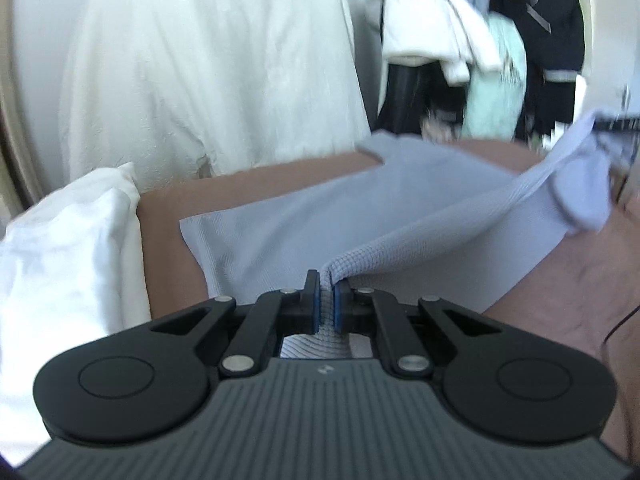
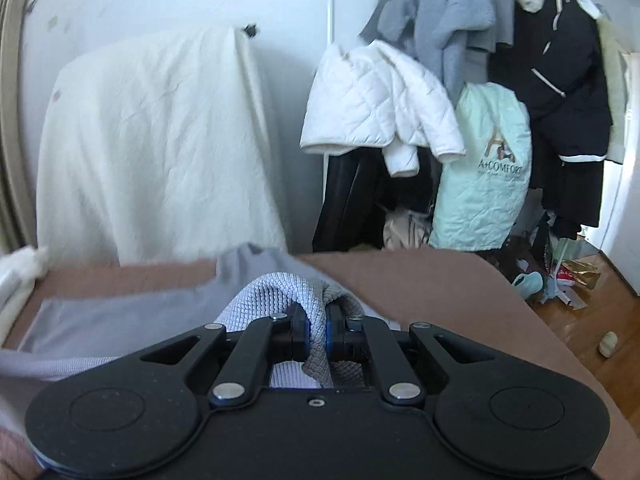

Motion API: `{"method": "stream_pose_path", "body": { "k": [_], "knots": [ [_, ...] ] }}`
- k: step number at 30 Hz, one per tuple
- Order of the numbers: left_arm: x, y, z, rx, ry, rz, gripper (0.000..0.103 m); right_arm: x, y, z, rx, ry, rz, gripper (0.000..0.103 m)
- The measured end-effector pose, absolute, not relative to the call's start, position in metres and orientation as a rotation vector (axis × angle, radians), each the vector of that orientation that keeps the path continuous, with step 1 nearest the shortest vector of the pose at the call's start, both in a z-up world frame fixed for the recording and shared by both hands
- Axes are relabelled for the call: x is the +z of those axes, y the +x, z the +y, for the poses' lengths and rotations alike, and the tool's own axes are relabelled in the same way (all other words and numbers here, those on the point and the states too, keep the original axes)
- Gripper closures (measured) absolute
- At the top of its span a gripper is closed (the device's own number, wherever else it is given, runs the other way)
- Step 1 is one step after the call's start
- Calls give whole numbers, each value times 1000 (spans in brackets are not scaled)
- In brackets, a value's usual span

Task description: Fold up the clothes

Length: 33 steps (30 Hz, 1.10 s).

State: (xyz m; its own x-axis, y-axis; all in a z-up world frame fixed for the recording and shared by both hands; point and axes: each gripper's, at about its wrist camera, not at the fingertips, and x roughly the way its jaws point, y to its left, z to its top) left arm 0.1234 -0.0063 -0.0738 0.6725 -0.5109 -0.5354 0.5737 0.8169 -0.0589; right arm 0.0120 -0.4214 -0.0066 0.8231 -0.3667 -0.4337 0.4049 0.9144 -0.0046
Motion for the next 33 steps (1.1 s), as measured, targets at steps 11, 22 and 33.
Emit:
{"method": "stream_pose_path", "body": {
  "k": [11,22,33],
  "knots": [
    [-47,26,12,-670,84,510,98,15,-116,-390,-520,69,338,95],
    [4,-46,24,-663,141,432,98,29,-207,-366,-559,78,239,95],
    [49,-110,49,-816,237,397,98,87,-268,-353,-586,32,244,95]
  ]
}}
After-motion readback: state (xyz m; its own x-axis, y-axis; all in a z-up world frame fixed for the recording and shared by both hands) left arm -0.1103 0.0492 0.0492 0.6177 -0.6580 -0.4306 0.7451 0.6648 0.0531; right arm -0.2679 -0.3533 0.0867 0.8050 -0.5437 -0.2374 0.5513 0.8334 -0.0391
